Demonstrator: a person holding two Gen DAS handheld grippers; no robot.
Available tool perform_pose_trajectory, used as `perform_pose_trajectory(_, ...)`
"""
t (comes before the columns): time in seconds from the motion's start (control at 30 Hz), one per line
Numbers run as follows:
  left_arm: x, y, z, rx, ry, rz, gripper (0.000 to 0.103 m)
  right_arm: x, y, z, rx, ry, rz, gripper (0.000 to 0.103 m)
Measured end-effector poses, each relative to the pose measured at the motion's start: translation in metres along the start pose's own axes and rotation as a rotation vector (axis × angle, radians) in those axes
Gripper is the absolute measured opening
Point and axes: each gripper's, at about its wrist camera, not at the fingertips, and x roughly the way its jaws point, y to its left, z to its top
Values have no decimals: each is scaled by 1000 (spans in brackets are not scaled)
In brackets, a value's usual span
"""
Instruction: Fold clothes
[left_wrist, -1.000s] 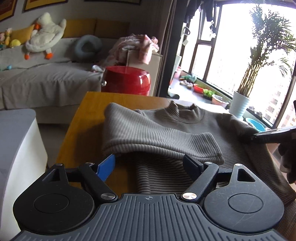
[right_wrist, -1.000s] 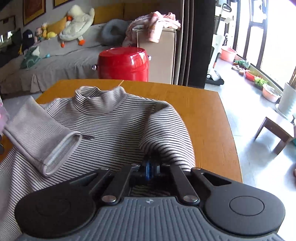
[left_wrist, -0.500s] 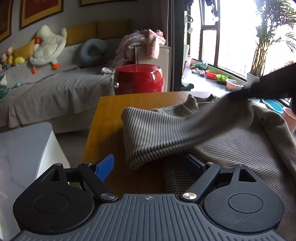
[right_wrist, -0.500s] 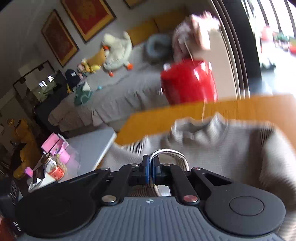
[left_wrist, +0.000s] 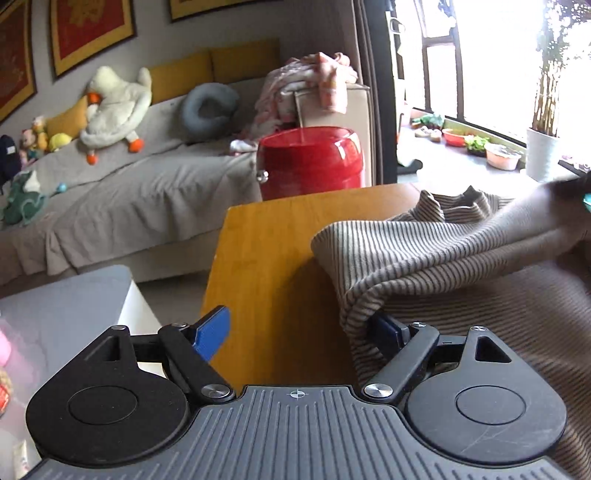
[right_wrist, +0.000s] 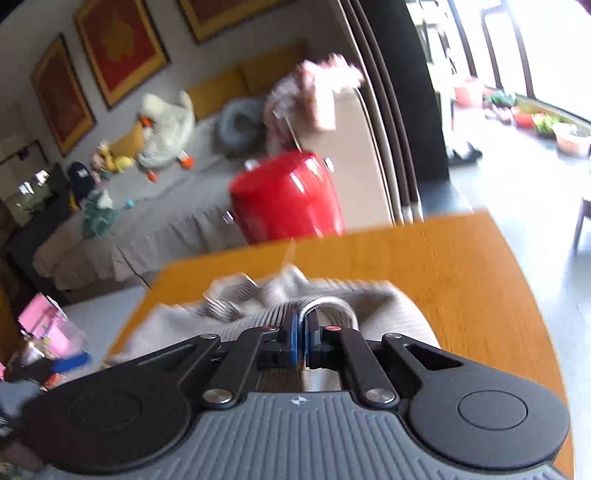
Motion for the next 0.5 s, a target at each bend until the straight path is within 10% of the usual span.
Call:
perform_pose_trajectory(0.17, -31, 8, 4, -7, -27, -49, 88, 23, 0, -22, -89, 33, -56, 3)
perform_pose_trajectory(0.37, -44, -22, 29, -81, -95, -288, 93, 17, 16, -27, -180, 34, -100, 11)
perform_pose_trajectory(0.5, -3, -61, 27, -75, -43, -304, 90, -13, 31, -36, -231, 5, -52, 69)
